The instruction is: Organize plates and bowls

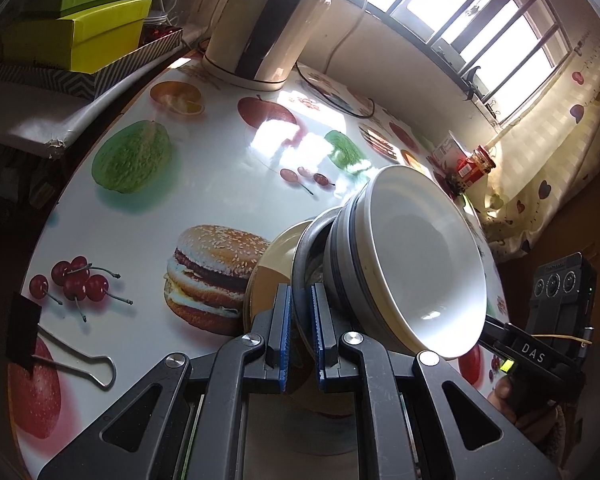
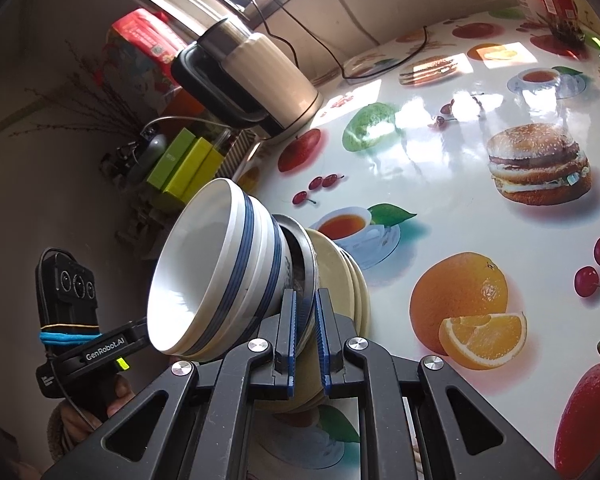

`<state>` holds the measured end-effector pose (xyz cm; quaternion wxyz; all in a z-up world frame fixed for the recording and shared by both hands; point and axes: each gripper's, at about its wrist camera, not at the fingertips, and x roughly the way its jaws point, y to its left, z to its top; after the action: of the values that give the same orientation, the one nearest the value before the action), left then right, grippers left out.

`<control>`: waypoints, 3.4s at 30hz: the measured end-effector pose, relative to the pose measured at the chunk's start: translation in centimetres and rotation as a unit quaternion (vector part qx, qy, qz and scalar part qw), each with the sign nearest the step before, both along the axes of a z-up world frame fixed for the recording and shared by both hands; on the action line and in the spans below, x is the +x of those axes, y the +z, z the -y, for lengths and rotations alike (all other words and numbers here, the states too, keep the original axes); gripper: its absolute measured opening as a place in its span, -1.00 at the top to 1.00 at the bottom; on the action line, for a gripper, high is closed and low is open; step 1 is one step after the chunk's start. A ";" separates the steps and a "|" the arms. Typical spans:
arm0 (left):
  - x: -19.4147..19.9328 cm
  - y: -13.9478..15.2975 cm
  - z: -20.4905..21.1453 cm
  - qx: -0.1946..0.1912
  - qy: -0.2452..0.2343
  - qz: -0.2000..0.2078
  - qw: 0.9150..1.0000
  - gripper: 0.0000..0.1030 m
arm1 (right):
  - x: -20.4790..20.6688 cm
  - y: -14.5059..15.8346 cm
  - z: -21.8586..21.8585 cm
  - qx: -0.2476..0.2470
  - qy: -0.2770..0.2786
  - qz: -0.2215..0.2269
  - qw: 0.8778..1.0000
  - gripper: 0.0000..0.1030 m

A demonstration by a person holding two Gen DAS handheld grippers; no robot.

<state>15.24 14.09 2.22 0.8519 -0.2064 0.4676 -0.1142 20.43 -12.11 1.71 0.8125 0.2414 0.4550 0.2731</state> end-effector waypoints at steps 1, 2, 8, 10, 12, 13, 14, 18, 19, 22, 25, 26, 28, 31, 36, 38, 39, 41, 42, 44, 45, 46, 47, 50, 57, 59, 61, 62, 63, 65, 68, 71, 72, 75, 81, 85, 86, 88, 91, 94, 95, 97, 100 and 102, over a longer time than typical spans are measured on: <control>0.0 0.0 0.0 -0.001 0.000 0.000 1.000 0.81 | 0.0 0.0 0.0 0.000 0.001 0.001 1.000 0.78; 0.0 0.0 0.0 -0.001 0.000 0.000 1.000 0.81 | 0.0 0.0 -0.1 -0.001 0.001 0.002 1.000 0.78; 0.0 -0.1 -0.1 -0.001 0.000 -0.001 1.000 0.81 | 0.0 0.1 -0.1 -0.002 0.001 0.003 1.000 0.77; -0.1 -0.1 -0.1 -0.002 0.001 -0.001 1.000 0.81 | 0.0 0.0 0.0 0.002 0.000 0.001 1.000 0.77; -0.1 -0.1 -0.1 0.000 0.001 -0.001 1.000 0.81 | 0.0 0.0 0.0 0.003 0.000 0.000 1.000 0.77; -0.1 -0.1 -0.1 0.000 0.000 0.000 1.000 0.81 | 0.1 -0.1 0.0 0.003 -0.001 0.000 1.000 0.77; -0.1 0.0 -0.1 0.000 0.000 -0.001 1.000 0.81 | 0.0 0.0 0.0 0.002 -0.001 0.001 1.000 0.77; -0.1 -0.1 -0.1 0.000 0.000 0.000 1.000 0.81 | 0.1 -0.1 0.0 0.001 -0.001 0.001 1.000 0.77; -0.1 -0.1 -0.1 0.000 0.000 0.000 1.000 0.81 | 0.1 -0.1 0.0 0.002 -0.002 0.000 1.000 0.77; -0.1 -0.1 -0.1 0.001 0.000 0.000 1.000 0.80 | 0.1 -0.1 0.0 0.001 -0.001 0.001 1.000 0.77; -0.2 0.0 0.1 0.007 0.000 0.001 1.000 0.79 | 0.0 0.0 0.1 -0.001 -0.003 0.003 1.000 0.77; -0.2 0.0 0.2 0.009 0.000 0.001 1.000 0.79 | 0.0 0.0 0.2 -0.003 -0.004 0.003 1.000 0.76; -0.2 0.2 0.3 0.015 0.003 0.002 1.000 0.75 | 0.0 -0.1 0.3 -0.003 -0.008 0.001 1.000 0.72; -0.5 0.6 0.4 0.038 0.006 0.012 0.999 0.64 | -0.1 -0.2 0.4 -0.005 -0.011 0.000 1.000 0.66; -0.6 0.8 0.1 0.039 0.014 0.010 0.999 0.50 | -0.3 0.0 0.5 -0.013 -0.015 0.003 1.000 0.54; -0.7 0.8 0.1 0.039 0.014 0.011 0.999 0.49 | -0.4 0.1 0.6 -0.016 -0.017 0.003 1.000 0.49; -0.8 0.8 0.1 0.039 0.015 0.010 0.999 0.48 | -0.4 0.1 0.6 -0.017 -0.018 0.003 1.000 0.47; -1.0 0.9 0.2 0.043 0.017 0.011 0.999 0.43 | -0.5 0.2 0.8 -0.017 -0.020 0.005 1.000 0.43; -1.1 1.0 0.1 0.044 0.019 0.011 0.999 0.41 | -0.6 0.3 0.8 -0.019 -0.021 0.006 1.000 0.40; -1.4 1.1 0.1 0.048 0.021 0.014 0.999 0.38 | -0.8 0.6 0.9 -0.021 -0.022 0.010 0.999 0.37; -1.6 1.2 0.1 0.047 0.022 0.015 0.999 0.37 | -1.0 0.7 0.9 -0.021 -0.023 0.012 0.999 0.34; -1.7 1.3 0.1 0.046 0.022 0.016 0.999 0.37 | -1.1 0.8 1.0 -0.022 -0.023 0.013 0.999 0.32; -1.9 1.4 0.2 0.046 0.023 0.017 0.999 0.36 | -1.2 0.9 1.0 -0.023 -0.024 0.016 0.999 0.28; -2.7 1.7 0.3 0.055 0.027 0.024 0.998 0.20 | -1.6 1.1 1.1 -0.029 -0.028 0.021 0.999 0.23; -4.6 2.0 0.6 0.083 0.033 0.035 0.995 0.15 | -3.2 2.2 1.4 -0.040 -0.029 0.039 0.998 0.22; -5.3 2.1 0.7 0.099 0.039 0.041 0.993 0.15 | -3.7 2.5 1.3 -0.045 -0.028 0.047 0.998 0.21; -6.0 2.3 0.8 0.112 0.047 0.050 0.991 0.15 | -4.4 2.8 1.2 -0.052 -0.027 0.057 0.997 0.18; -6.2 2.3 0.8 0.115 0.049 0.051 0.991 0.14 | -4.7 3.0 1.1 -0.057 -0.027 0.062 0.996 0.13; -6.5 2.2 0.9 0.124 0.053 0.053 0.989 0.14 | -5.0 3.1 1.0 -0.062 -0.028 0.065 0.996 0.10; -7.1 2.2 1.4 0.147 0.054 0.059 0.986 0.06 | -5.8 3.3 0.9 -0.075 -0.029 0.075 0.994 0.07; -7.7 1.7 1.7 0.142 0.051 0.055 0.987 0.05 | -6.7 3.2 0.9 -0.089 -0.028 0.081 0.992 0.04; -8.4 1.3 2.0 0.148 0.063 0.054 0.985 0.04 | -7.7 3.1 0.9 -0.105 -0.030 0.088 0.990 0.01; -8.7 1.1 2.1 0.152 0.066 0.055 0.985 0.04 | -8.0 3.0 0.9 -0.110 -0.031 0.091 0.989 -0.02; -9.4 0.6 2.8 0.175 0.067 0.056 0.981 0.04 | -8.9 2.9 0.8 -0.135 -0.034 0.103 0.985 -0.13; -10.5 -1.0 4.0 0.188 0.061 0.043 0.979 0.04 | -10.4 2.0 0.4 -0.162 -0.033 0.110 0.980 -0.15; -11.1 -1.7 4.6 0.203 0.060 0.038 0.977 0.04 | -11.1 1.4 0.2 -0.178 -0.031 0.108 0.978 -0.21; -11.2 -1.8 4.8 0.203 0.059 0.038 0.977 0.04 | -11.2 1.3 0.1 -0.183 -0.032 0.109 0.977 -0.21; -11.4 -2.0 5.0 0.207 0.059 0.037 0.976 0.04 | -11.7 1.0 -0.1 -0.195 -0.036 0.110 0.974 -0.23; -11.7 -2.3 5.2 0.216 0.060 0.036 0.974 0.04 | -12.3 0.3 -0.8 -0.215 -0.027 0.113 0.970 -0.29; -11.8 -2.8 5.4 0.226 0.062 0.027 0.972 -0.08 | -12.8 -0.5 -1.3 -0.220 -0.018 0.105 0.970 -0.31; -11.9 -3.0 5.5 0.228 0.061 0.025 0.972 -0.11 | -12.8 -0.8 -1.4 -0.224 -0.018 0.101 0.969 -0.31; -12.0 -3.4 5.7 0.227 0.058 0.020 0.972 -0.11 | -12.9 -1.3 -1.5 -0.231 -0.023 0.093 0.968 -0.31; -12.1 -3.9 6.0 0.228 0.056 0.014 0.972 -0.11 | -13.1 -1.9 -1.2 -0.236 -0.034 0.082 0.968 -0.31; -12.2 -4.0 6.1 0.227 0.053 0.014 0.972 -0.11 | -13.0 -2.3 -1.3 -0.241 -0.036 0.074 0.967 -0.31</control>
<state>3.09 7.96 -1.77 0.8877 -0.0306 0.4579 0.0372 7.40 -10.86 -0.60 0.8874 0.0340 0.4371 0.1430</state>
